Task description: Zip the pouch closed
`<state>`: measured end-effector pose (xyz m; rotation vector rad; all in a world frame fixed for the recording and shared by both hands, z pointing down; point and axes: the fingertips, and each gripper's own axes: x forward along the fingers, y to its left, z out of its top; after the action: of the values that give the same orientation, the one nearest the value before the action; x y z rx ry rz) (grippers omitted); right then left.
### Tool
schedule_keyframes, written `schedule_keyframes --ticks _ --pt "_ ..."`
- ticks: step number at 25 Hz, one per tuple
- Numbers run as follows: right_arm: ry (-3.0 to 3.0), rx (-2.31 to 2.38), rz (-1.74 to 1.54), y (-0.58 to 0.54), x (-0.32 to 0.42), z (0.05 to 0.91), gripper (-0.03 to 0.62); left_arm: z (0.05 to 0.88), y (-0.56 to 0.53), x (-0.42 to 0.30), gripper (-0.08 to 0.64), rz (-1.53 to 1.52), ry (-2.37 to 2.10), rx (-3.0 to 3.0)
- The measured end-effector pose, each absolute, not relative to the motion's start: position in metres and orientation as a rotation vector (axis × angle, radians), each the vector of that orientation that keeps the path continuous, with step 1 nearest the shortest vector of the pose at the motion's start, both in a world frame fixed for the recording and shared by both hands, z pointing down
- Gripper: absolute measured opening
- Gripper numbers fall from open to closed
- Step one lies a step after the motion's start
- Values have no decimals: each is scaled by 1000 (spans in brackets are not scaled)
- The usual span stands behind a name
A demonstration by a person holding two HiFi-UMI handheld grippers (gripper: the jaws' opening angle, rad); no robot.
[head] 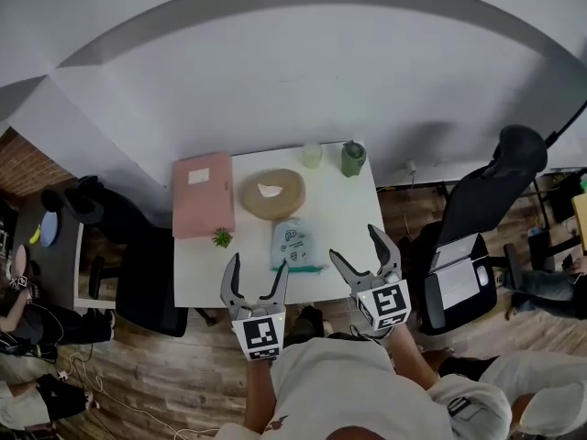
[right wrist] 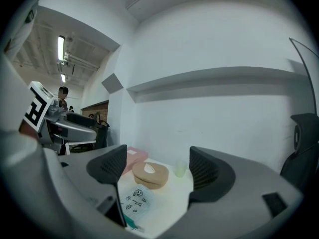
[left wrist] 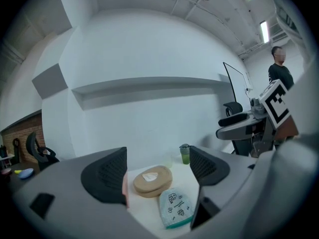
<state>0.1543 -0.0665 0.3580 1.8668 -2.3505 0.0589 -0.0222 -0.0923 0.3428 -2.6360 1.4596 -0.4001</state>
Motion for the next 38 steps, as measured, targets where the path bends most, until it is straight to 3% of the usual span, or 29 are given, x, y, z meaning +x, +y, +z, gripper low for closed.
schedule_keyframes --ticks 14,20,38 --pt "-2204 1693 245 -131 152 450 330 438 -169 -1 343 -534 1264 -2863" --pt "-2187 1530 315 -134 139 498 238 489 -175 8 308 -643 1160 -2953" --pt "-2209 1006 364 -102 138 597 176 583 -131 33 235 -916 1256 -3036"
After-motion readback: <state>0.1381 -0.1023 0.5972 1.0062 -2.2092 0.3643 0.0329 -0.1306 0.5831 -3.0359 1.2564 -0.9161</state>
